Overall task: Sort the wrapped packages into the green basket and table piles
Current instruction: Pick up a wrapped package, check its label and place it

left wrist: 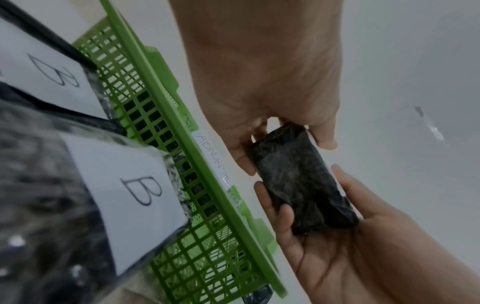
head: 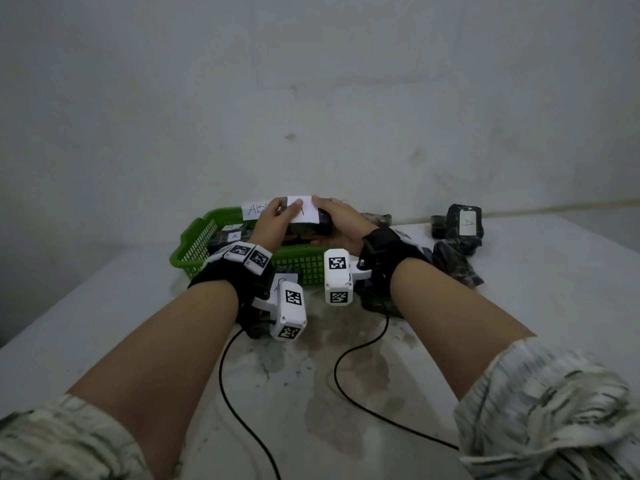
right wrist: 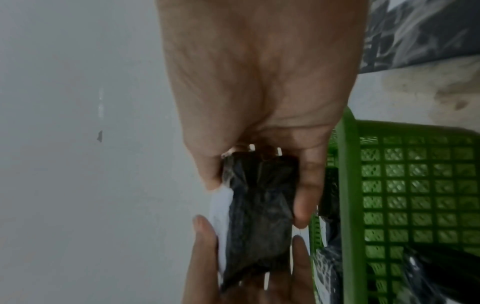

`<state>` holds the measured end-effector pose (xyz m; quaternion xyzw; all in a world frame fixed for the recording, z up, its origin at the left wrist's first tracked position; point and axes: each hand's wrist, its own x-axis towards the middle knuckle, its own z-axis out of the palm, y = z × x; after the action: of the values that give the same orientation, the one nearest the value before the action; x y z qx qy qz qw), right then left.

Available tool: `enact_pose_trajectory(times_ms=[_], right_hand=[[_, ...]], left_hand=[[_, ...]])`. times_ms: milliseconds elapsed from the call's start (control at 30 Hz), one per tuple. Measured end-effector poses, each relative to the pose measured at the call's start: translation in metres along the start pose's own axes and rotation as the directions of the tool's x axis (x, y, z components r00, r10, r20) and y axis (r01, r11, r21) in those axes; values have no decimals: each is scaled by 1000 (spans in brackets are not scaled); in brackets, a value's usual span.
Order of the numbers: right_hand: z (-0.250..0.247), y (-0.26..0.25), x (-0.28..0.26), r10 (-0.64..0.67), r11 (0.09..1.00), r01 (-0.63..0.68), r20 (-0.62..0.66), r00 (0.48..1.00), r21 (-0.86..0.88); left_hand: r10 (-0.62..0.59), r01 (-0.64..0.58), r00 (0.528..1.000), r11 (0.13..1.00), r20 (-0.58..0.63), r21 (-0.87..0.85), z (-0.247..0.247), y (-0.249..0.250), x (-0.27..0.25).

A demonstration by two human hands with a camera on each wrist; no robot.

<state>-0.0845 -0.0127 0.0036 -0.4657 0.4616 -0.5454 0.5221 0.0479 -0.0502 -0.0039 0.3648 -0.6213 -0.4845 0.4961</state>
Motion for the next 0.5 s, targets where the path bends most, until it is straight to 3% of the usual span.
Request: enact_pose_trajectory(times_ms=[167,367,500], right_hand=[[6,4,-1,-92,996,91,-68,993,-22],[7,8,-7,-106,989,103,29,994,102],[3,13,-9,-132,985,129,26,991,115]], left_hand=[[-56,57,998,994,10,-89,-3,2,-6],[-36,38,999,989,20,-141,-13,0,-10],[-69,85,994,974,82,-211,-17,-3,-15]])
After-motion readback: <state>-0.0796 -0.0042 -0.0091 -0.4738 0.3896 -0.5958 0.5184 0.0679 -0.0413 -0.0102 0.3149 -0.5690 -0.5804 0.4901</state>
